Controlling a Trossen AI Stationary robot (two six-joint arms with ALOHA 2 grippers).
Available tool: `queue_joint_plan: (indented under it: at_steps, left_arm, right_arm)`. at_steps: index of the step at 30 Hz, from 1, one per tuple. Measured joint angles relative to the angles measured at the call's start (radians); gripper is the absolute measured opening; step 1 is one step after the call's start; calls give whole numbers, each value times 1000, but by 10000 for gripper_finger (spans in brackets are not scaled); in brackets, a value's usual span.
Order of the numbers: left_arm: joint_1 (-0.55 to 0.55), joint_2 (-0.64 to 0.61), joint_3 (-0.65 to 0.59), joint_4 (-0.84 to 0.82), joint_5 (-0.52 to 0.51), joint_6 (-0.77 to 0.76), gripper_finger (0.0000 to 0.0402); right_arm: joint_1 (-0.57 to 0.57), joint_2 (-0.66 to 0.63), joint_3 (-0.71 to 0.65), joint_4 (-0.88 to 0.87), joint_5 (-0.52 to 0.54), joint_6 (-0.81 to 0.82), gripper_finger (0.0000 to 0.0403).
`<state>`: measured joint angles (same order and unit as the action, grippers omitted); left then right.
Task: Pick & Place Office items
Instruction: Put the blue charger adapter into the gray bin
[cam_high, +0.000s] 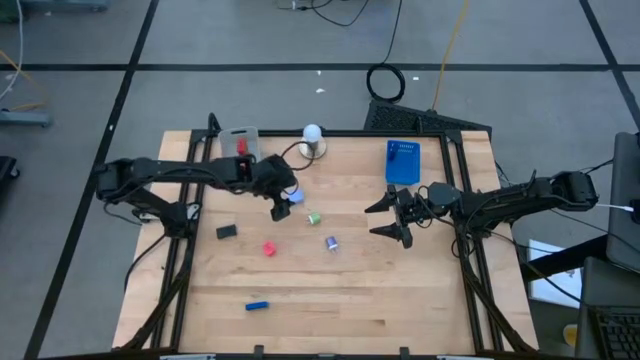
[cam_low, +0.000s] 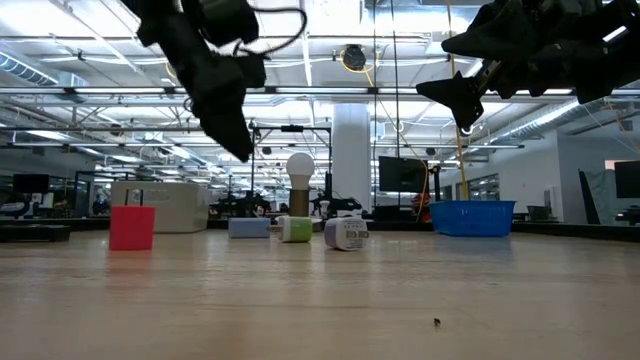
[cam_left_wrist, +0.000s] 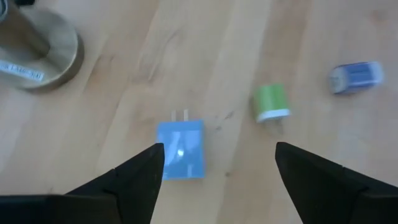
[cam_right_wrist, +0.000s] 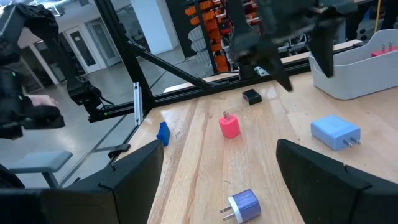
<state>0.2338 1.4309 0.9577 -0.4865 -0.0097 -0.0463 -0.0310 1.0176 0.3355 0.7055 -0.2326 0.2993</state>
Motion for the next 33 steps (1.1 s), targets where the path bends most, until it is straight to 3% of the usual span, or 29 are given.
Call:
queue_joint_plan:
  at_steps: [17, 27, 33]
  left_arm:
    - [136, 121, 0, 39, 2, 11, 301]
    - [138, 121, 0, 43, 160, -62, 301]
    - [141, 121, 0, 43, 178, -95, 301]
  right_arm:
    - [0, 0, 0, -1, -4, 2, 302]
    - [0, 0, 0, -2, -4, 2, 302]
    - [0, 0, 0, -1, -4, 2, 302]
